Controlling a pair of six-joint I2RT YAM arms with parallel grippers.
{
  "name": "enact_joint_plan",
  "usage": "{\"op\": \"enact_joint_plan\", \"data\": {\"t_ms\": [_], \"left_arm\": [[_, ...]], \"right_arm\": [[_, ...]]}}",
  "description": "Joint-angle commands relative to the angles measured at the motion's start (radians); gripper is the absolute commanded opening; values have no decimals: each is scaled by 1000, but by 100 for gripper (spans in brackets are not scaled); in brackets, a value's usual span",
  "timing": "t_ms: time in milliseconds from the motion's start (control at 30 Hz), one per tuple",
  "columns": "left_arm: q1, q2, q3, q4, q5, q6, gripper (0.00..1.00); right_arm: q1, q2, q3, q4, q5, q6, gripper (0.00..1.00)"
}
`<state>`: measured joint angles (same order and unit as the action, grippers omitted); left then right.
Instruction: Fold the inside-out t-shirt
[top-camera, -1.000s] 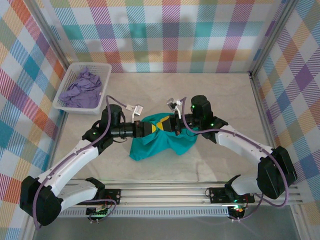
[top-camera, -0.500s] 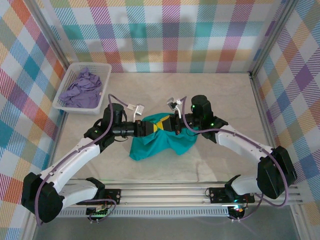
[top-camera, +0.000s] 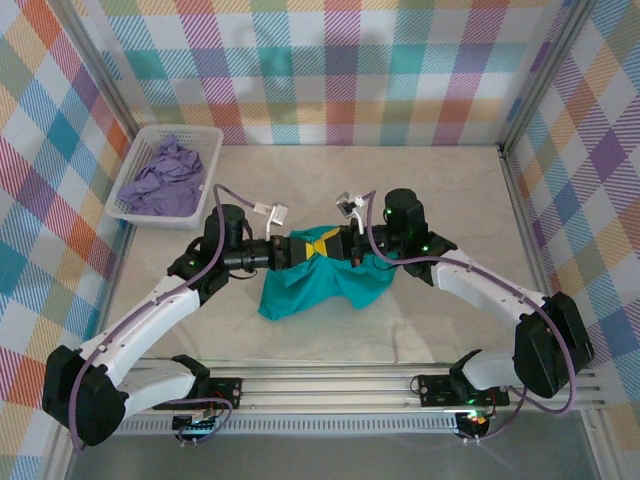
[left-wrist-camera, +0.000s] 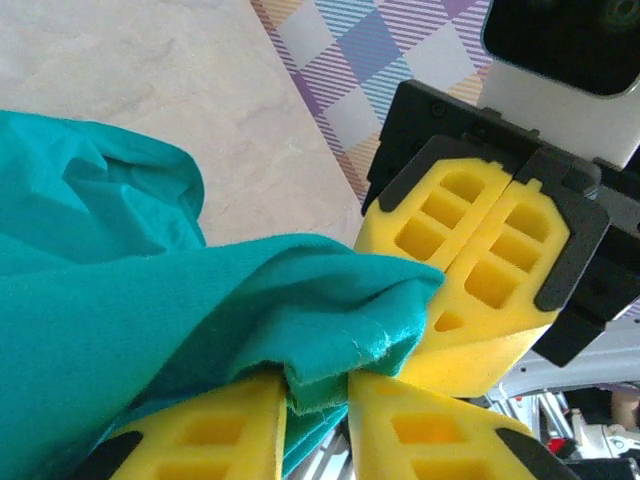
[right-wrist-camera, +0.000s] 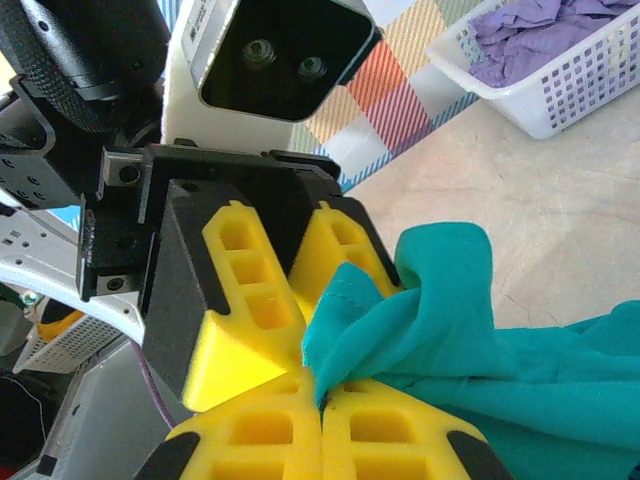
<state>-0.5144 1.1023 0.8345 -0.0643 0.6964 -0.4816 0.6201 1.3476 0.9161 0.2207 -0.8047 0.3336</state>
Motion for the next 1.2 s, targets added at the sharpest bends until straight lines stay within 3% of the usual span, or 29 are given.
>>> {"op": "enact_joint_plan", "data": {"t_ms": [0,100,400,600,667,733,833,933,1033,1067,1167], "left_arm": [[1,-36,6,78,-5,9,11],[1,-55,-4,67,-41,16,0],[-12,-80,40,-86,-106,-2,0],[-105,-82,157,-338,-313,6,0],[-143,-73,189,-403,-422,5,0],[-162,-66,198,-417,-470,-8,0],[-167,-69,182,-357,-445,-46,0],[-168,-70,169,-282,-358,-76,0],[-169,-78,161,-223,-279,-95,0],[-169,-82,160,-223,-264,-93,0],[-168,-103,161,-222,-251,-62,0]], "right_arm": [[2,0,12,15,-33,4,2],[3,-12,17,-29,0,-11,3],[7,-49,106,-354,385,-36,29],[68,-82,139,-515,603,-130,39],[102,-105,114,-503,594,-183,44],[121,-139,46,-414,494,-209,49],[150,-172,-55,-235,399,-199,60],[173,-133,-62,-156,392,-199,68],[178,-69,-34,-110,393,-190,65],[178,-57,-31,-100,412,-188,56],[173,-70,-48,-101,449,-232,18]]}}
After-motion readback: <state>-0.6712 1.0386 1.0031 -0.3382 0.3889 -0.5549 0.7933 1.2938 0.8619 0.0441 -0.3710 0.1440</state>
